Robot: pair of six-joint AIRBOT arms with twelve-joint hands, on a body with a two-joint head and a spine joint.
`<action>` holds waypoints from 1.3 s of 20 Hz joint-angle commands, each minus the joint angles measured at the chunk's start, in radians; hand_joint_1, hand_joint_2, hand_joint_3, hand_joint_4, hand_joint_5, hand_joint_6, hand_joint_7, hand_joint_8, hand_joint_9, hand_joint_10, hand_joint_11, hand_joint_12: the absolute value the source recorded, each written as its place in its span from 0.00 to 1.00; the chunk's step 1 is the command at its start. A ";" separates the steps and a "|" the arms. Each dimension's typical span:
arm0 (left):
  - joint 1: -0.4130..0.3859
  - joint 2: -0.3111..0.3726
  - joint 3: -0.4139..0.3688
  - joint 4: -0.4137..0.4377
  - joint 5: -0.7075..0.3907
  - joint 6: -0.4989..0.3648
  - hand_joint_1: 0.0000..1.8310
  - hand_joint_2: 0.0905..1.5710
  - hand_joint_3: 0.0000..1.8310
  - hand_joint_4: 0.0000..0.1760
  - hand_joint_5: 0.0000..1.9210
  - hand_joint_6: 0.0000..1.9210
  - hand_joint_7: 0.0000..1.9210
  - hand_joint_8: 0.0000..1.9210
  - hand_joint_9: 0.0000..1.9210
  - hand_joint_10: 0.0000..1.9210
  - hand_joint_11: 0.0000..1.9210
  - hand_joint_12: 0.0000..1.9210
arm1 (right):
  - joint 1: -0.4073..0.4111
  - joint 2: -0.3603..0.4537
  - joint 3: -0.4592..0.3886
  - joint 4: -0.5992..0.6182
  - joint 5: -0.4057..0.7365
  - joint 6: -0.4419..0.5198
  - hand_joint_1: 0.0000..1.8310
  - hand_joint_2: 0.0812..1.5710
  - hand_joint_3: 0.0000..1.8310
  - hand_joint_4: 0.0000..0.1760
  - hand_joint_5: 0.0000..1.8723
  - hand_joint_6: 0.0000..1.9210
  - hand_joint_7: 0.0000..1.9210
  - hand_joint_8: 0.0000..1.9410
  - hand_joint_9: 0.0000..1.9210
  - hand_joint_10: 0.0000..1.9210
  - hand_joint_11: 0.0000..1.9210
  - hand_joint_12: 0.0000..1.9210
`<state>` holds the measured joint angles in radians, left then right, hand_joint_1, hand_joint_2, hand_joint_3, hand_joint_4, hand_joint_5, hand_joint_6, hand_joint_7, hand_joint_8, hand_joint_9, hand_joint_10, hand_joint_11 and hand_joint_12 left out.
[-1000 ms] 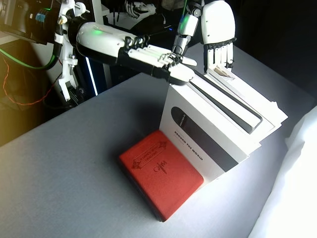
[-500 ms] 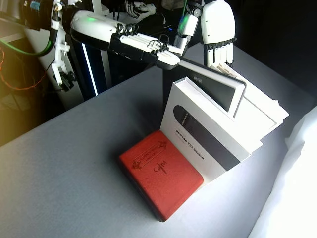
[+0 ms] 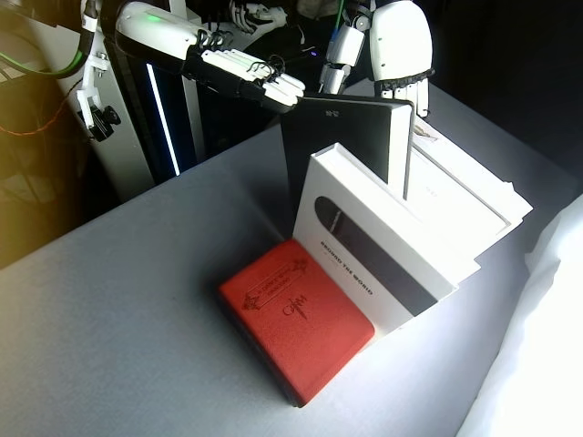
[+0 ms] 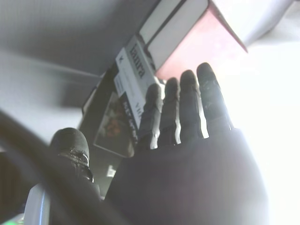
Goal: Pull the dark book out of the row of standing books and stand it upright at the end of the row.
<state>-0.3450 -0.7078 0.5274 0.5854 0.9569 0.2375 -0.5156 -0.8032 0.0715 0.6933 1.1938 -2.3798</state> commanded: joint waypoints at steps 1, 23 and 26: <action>-0.013 0.011 -0.001 0.047 -0.039 -0.001 0.00 0.77 0.00 0.00 0.06 0.00 0.04 0.00 0.03 0.00 0.00 0.11 | -0.009 0.006 -0.014 -0.022 0.022 -0.003 0.00 0.74 0.00 0.00 0.00 0.00 0.00 0.00 0.00 0.00 0.00 0.00; -0.012 0.011 -0.001 0.054 -0.039 0.000 0.00 0.77 0.00 0.00 0.05 0.00 0.03 0.00 0.02 0.00 0.01 0.06 | -0.104 0.004 0.045 0.152 -0.132 0.016 0.00 0.75 0.00 0.00 0.01 0.00 0.00 0.00 0.00 0.00 0.00 0.00; -0.012 0.011 -0.001 0.054 -0.039 0.000 0.00 0.77 0.00 0.00 0.06 0.00 0.05 0.00 0.03 0.00 0.01 0.08 | -0.103 -0.002 0.068 0.169 -0.157 0.026 0.00 0.75 0.00 0.00 0.00 0.00 0.00 0.00 0.00 0.00 0.00 0.00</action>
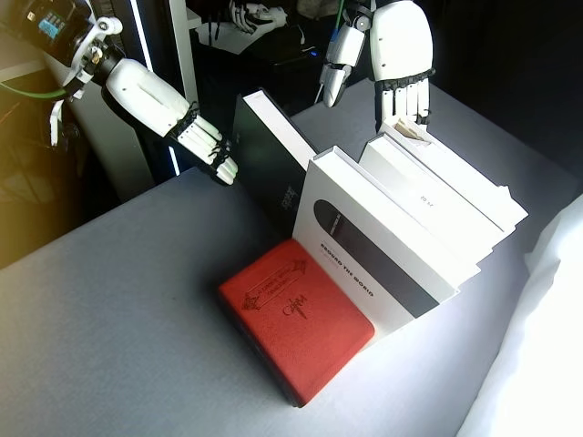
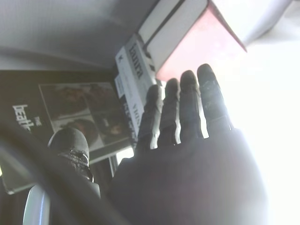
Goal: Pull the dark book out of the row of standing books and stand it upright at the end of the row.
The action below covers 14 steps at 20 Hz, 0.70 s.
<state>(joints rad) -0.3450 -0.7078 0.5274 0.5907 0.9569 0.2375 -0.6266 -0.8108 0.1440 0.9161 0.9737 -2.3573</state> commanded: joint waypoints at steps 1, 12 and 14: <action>-0.012 0.011 -0.001 0.048 -0.039 0.000 0.00 0.77 0.00 0.00 0.06 0.00 0.05 0.00 0.04 0.00 0.01 0.08 | 0.009 0.004 0.002 -0.053 0.060 0.007 0.00 0.76 0.00 0.00 0.01 0.00 0.00 0.00 0.00 0.00 0.00 0.00; -0.012 0.011 -0.001 0.047 -0.039 0.000 0.00 0.77 0.00 0.00 0.07 0.00 0.05 0.00 0.04 0.00 0.00 0.11 | 0.020 -0.042 0.085 -0.038 0.055 0.011 0.00 0.76 0.00 0.00 0.00 0.00 0.00 0.00 0.00 0.00 0.00 0.00; -0.012 0.011 -0.001 0.047 -0.039 0.000 0.00 0.77 0.00 0.00 0.06 0.00 0.05 0.00 0.03 0.00 0.00 0.10 | 0.020 -0.058 0.108 -0.027 0.057 0.007 0.00 0.76 0.00 0.00 0.00 0.00 0.00 0.00 0.00 0.00 0.00 0.00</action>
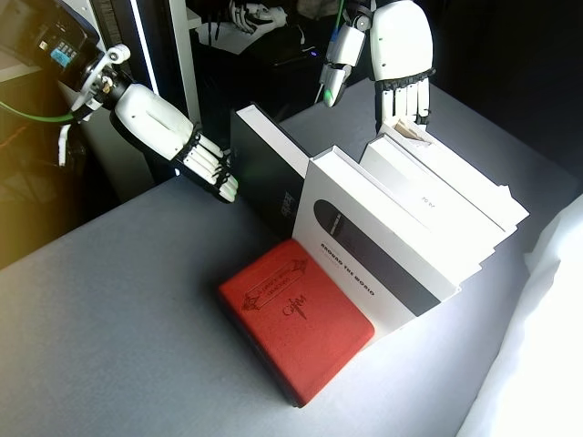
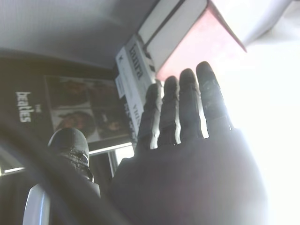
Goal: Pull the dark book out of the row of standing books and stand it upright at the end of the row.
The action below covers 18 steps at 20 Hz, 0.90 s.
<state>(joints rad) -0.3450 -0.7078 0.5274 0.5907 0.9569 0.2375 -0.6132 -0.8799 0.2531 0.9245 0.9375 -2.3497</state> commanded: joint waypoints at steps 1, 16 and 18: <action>-0.012 0.011 -0.001 0.047 -0.039 0.000 0.00 0.77 0.00 0.00 0.06 0.00 0.05 0.00 0.04 0.00 0.00 0.12 | 0.007 0.004 0.009 -0.026 0.093 -0.001 0.00 0.76 0.00 0.00 0.00 0.00 0.00 0.00 0.00 0.00 0.00 0.00; -0.012 0.011 -0.001 0.047 -0.039 0.001 0.00 0.78 0.00 0.00 0.07 0.00 0.05 0.00 0.04 0.00 0.00 0.13 | -0.026 0.026 -0.116 -0.021 0.153 -0.064 0.00 0.76 0.00 0.00 0.00 0.00 0.00 0.00 0.00 0.00 0.00 0.00; -0.012 0.011 -0.001 0.048 -0.039 0.002 0.00 0.78 0.00 0.00 0.06 0.00 0.04 0.00 0.03 0.00 0.00 0.09 | -0.020 0.030 -0.132 -0.022 0.177 -0.075 0.00 0.76 0.00 0.00 0.00 0.00 0.00 0.00 0.00 0.00 0.00 0.00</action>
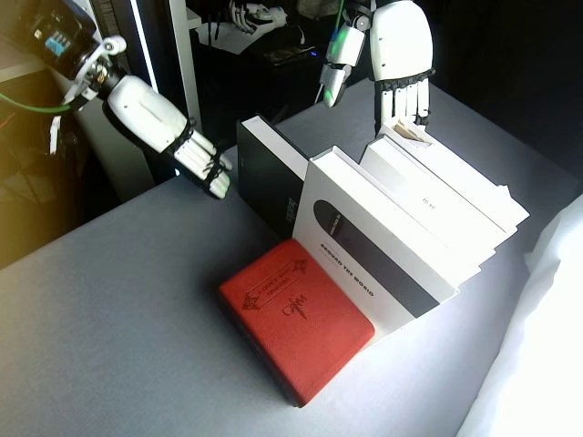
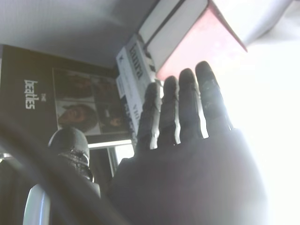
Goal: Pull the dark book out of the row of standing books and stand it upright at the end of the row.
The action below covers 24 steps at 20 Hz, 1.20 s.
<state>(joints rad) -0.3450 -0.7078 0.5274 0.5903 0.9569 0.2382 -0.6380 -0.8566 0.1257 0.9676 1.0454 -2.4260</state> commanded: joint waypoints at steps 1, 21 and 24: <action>-0.012 0.011 -0.001 0.048 -0.039 0.005 0.00 0.78 0.00 0.00 0.06 0.00 0.04 0.00 0.02 0.00 0.00 0.08 | 0.013 0.010 -0.014 -0.065 0.081 -0.004 0.00 0.76 0.00 0.00 0.00 0.00 0.00 0.00 0.00 0.00 0.00 0.00; -0.012 0.011 -0.001 0.046 -0.037 0.007 0.00 0.78 0.00 0.00 0.06 0.00 0.05 0.00 0.04 0.00 0.00 0.11 | 0.153 0.033 -0.128 -0.071 0.160 -0.045 0.00 0.75 0.00 0.00 0.00 0.00 0.00 0.00 0.00 0.00 0.00 0.00; -0.012 0.011 -0.001 0.046 -0.037 0.007 0.00 0.78 0.00 0.00 0.06 0.00 0.05 0.00 0.04 0.00 0.00 0.11 | 0.172 0.033 -0.140 -0.077 0.162 -0.044 0.00 0.75 0.00 0.00 0.00 0.00 0.00 0.00 0.00 0.00 0.00 0.00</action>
<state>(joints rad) -0.3454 -0.7078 0.5274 0.5903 0.9569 0.2451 -0.4744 -0.8307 0.0006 0.9779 1.1572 -2.4714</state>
